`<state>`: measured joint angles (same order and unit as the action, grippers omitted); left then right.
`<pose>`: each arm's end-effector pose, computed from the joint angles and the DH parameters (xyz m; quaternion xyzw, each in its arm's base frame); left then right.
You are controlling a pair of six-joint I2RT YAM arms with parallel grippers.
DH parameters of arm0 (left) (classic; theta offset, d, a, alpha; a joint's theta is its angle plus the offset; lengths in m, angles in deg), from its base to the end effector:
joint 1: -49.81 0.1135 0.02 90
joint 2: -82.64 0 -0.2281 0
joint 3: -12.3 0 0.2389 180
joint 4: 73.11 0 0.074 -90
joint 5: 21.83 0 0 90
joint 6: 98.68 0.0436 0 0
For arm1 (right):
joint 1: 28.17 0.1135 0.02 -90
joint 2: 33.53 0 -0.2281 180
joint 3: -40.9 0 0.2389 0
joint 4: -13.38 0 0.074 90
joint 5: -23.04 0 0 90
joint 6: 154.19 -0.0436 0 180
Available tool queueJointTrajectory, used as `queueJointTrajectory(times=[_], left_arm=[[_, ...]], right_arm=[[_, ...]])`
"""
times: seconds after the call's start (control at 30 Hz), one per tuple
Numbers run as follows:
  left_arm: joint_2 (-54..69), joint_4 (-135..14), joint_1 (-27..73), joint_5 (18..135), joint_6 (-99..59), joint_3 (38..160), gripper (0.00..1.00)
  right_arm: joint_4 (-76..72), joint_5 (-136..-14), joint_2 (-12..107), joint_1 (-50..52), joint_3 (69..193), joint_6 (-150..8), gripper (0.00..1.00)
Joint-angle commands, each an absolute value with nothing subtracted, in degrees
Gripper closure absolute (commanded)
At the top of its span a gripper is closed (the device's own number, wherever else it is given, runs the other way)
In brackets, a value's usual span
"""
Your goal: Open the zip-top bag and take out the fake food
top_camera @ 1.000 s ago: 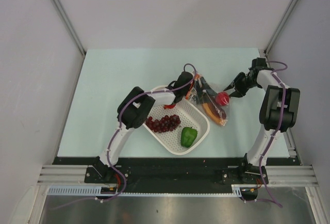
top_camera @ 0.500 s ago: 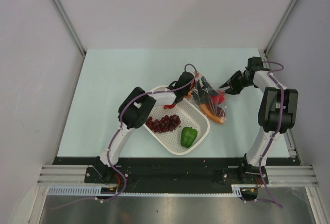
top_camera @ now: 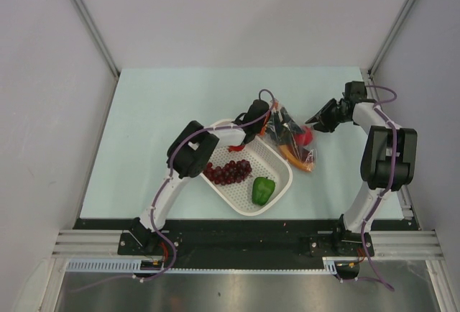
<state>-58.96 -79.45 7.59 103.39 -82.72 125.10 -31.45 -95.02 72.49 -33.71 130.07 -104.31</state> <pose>0.3604 -0.3609 0.0982 -0.0555 0.8081 -0.5827 0.0662 0.3652 -0.0148 0.1645 0.3103 0.8900 0.2950 0.1567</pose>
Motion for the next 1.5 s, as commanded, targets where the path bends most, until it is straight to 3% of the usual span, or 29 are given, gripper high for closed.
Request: queueJointTrajectory(times=[0.0, 0.2, 0.47, 0.67, 0.87, 1.0, 1.33, 1.43, 1.47], left_arm=[[-62.3, -81.4, 5.1, 98.9, -81.5, 126.8, 0.75], [-59.6, -79.5, 5.8, 100.2, -78.6, 125.6, 0.85], [-54.5, -69.0, 6.0, 101.0, -69.4, 128.1, 0.99], [-51.5, -60.4, 6.7, 99.7, -61.1, 130.0, 1.00], [-50.0, -55.4, 7.3, 100.5, -57.0, 132.8, 1.00], [-50.3, -56.5, 7.5, 102.0, -58.4, 133.8, 1.00], [-50.6, -65.2, 7.6, 107.5, -66.2, 131.3, 1.00], [-50.0, -64.8, 7.8, 107.7, -65.6, 131.3, 1.00], [-49.7, -63.8, 7.9, 107.7, -64.5, 131.3, 1.00]], right_arm=[[-43.4, -107.0, 72.2, -32.2, 127.0, -103.4, 0.68], [-45.5, -103.8, 72.7, -38.6, 127.5, -97.0, 0.66], [-47.0, -99.0, 70.6, -38.8, 128.6, -92.2, 0.53], [-51.3, -89.8, 68.2, -39.0, 132.8, -87.6, 0.41], [-54.3, -84.4, 67.7, -38.7, 135.3, -85.8, 0.37], [-53.5, -86.3, 68.2, -38.7, 135.3, -85.8, 0.24], [-43.2, -94.4, 73.7, -35.9, 134.4, -92.5, 0.26], [-41.9, -93.2, 74.3, -35.6, 133.5, -93.7, 0.34], [-41.7, -92.0, 74.1, -35.6, 133.5, -93.9, 0.43]])
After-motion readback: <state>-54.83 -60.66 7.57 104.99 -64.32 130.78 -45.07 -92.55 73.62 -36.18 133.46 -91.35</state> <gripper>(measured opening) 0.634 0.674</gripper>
